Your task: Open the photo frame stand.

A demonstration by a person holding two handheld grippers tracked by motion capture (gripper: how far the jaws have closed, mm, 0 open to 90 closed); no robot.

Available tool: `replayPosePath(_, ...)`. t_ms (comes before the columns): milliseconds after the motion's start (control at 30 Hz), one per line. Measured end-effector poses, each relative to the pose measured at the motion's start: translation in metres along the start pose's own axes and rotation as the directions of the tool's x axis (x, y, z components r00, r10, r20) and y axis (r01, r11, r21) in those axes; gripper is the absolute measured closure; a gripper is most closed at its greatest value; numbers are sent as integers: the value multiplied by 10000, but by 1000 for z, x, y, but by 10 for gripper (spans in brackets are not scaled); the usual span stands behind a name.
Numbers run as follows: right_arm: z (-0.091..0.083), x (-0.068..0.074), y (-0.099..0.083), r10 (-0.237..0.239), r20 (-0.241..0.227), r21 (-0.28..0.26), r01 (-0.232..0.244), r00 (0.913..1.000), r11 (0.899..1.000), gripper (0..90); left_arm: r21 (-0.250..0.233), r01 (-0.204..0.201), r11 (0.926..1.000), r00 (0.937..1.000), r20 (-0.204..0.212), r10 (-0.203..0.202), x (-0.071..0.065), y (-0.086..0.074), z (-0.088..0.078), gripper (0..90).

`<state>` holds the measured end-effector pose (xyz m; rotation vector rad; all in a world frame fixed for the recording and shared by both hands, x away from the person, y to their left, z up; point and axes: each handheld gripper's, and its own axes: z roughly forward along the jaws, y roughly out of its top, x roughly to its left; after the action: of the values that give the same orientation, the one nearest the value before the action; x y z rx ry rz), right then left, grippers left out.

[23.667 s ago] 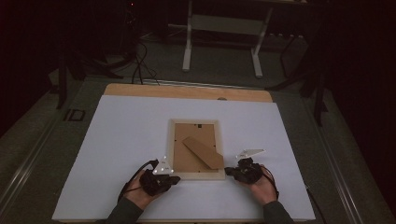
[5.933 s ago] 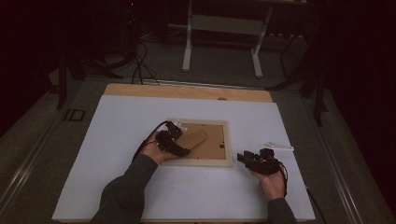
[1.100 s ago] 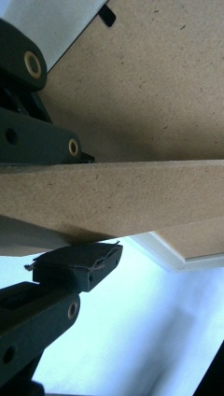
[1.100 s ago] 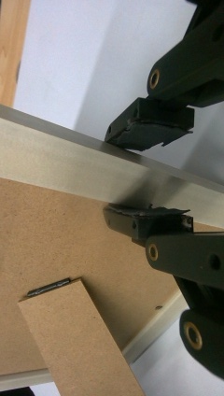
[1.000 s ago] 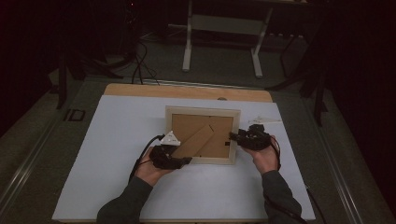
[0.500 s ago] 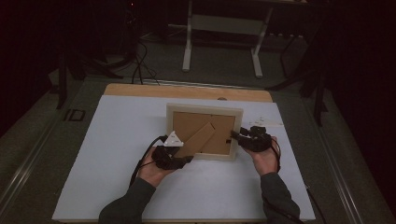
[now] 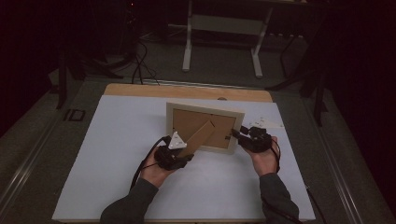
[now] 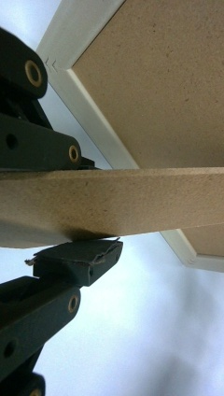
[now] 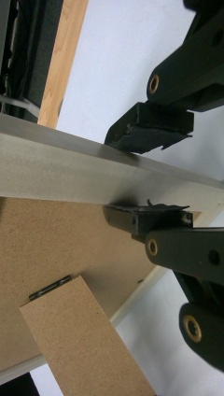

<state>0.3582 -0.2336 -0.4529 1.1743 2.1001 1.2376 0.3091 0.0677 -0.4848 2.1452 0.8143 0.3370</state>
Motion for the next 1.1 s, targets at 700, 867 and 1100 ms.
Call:
replayPosePath(700,3,8,1,-439,640,-346,462,9970,9983,624,-214,177,9996,9961,-855,-194,6,-5,14,649)
replayPosePath(867,5,11,0,-535,710,-353,562,9960,9978,625,-182,78,9998,9942,-1071,-97,8,-8,17,647)
replayPosePath(1100,6,18,-2,-593,870,-500,639,9944,9967,626,-76,183,9998,9903,-1378,-191,12,-10,19,622)
